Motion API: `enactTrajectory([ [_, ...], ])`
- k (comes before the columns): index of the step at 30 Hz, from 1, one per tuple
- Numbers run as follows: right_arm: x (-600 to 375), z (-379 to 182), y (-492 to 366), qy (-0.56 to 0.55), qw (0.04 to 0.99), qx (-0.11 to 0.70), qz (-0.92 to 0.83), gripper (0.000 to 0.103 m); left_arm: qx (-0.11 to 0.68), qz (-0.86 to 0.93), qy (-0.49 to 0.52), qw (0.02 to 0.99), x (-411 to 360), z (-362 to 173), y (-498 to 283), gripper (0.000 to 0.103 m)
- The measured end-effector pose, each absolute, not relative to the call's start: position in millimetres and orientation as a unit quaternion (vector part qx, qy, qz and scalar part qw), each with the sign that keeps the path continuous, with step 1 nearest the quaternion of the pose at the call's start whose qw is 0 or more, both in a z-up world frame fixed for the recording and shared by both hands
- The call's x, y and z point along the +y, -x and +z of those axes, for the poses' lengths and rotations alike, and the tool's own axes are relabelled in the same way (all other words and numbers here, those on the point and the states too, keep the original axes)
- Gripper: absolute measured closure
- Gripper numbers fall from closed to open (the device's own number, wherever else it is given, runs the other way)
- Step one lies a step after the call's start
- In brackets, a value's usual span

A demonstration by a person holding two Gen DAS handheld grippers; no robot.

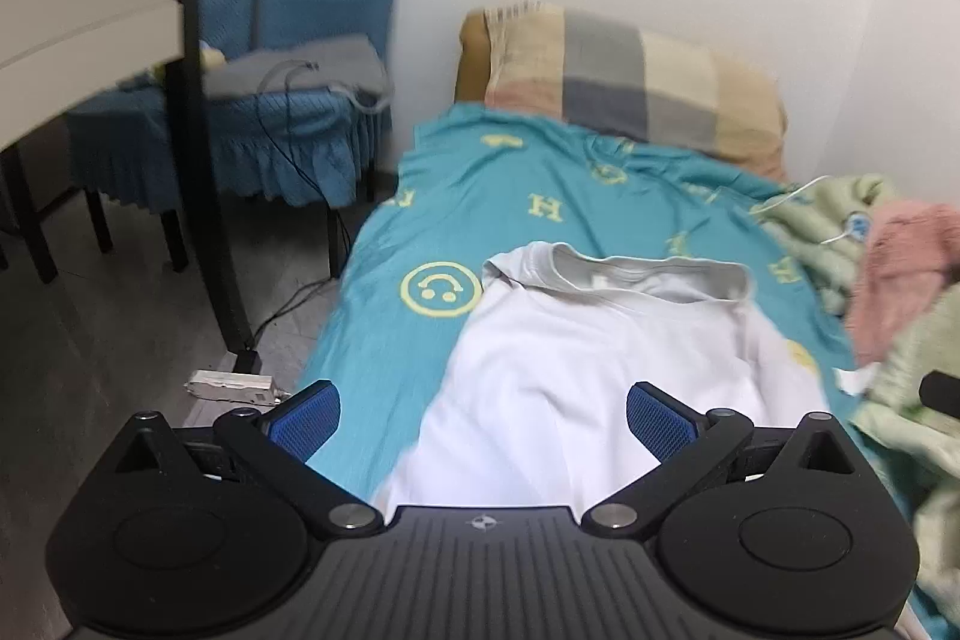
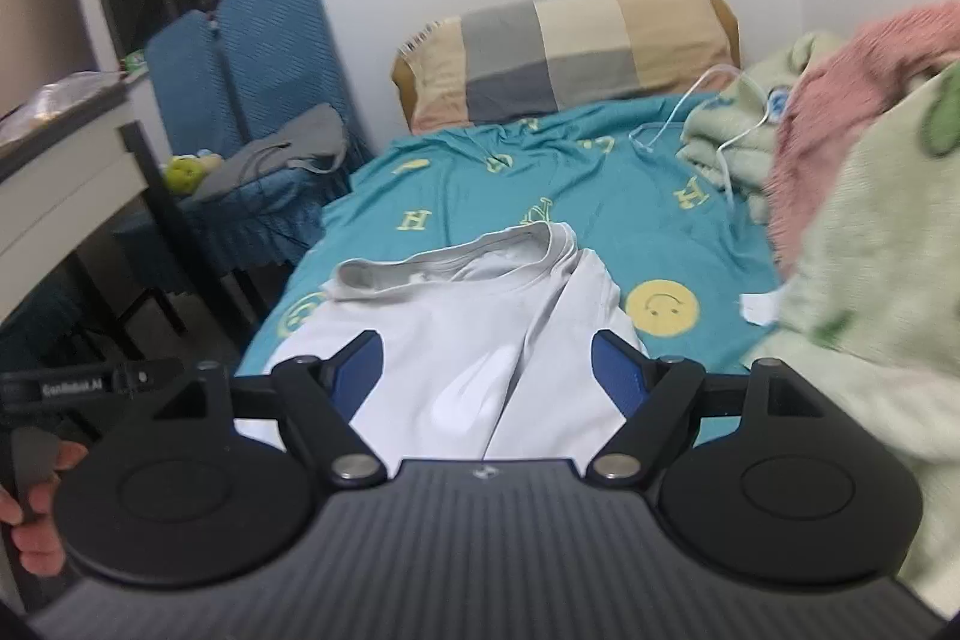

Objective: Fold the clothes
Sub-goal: 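Lay the shaken-out T-shirt flat on the bed and open both grippers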

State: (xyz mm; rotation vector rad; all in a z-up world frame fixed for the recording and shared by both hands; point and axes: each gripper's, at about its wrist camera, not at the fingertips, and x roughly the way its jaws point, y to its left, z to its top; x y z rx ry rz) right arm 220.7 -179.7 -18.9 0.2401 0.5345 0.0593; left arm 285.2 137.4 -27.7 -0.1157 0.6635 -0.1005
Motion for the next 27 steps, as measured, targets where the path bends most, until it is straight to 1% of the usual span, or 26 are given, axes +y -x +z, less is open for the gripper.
enactTrajectory([
  [4, -176.0, 10.3, -161.7, -0.111, 0.962, 0.246, 0.032, 0.025, 0.303, -0.052, 0.092, 0.947, 149.5, -16.1, -217.7, 0.001],
  [6, -176.2, 21.7, -138.7, -0.117, 0.963, 0.241, 0.031, 0.025, 0.298, -0.048, 0.087, 0.949, 152.9, -10.7, -192.7, 0.001],
  [9, -178.4, 30.3, -113.2, -0.129, 0.961, 0.244, 0.029, 0.025, 0.295, -0.045, 0.089, 0.95, 161.8, -14.1, -164.9, 0.001],
  [11, -180.9, 29.5, -101.9, -0.137, 0.958, 0.25, 0.025, 0.025, 0.31, -0.044, 0.12, 0.942, 170.8, -20.5, -158.0, 0.002],
  [15, -193.2, -3.7, -83.2, -0.175, 0.958, 0.222, 0.039, 0.025, 0.325, -0.033, 0.193, 0.925, 192.3, -32.7, -162.3, 0.005],
  [18, -201.8, -32.0, -90.0, -0.196, 0.946, 0.255, 0.029, 0.025, 0.323, -0.019, 0.263, 0.909, 211.7, -45.4, -168.7, 0.006],
  [21, -209.5, -38.9, -100.4, -0.22, 0.936, 0.275, 0.021, 0.025, 0.331, -0.001, 0.323, 0.887, 226.6, -62.6, -178.7, 0.014],
  [22, -211.3, -39.6, -102.5, -0.233, 0.933, 0.274, 0.023, 0.025, 0.335, 0.004, 0.337, 0.88, 229.8, -69.0, -183.5, 0.015],
  [24, -213.2, -43.2, -106.3, -0.248, 0.929, 0.275, 0.028, 0.025, 0.341, 0.011, 0.34, 0.876, 231.2, -79.5, -196.2, 0.02],
  [27, -212.6, -53.8, -113.0, -0.243, 0.926, 0.289, 0.021, 0.025, 0.356, 0.025, 0.317, 0.879, 229.6, -94.7, -216.2, 0.026],
])
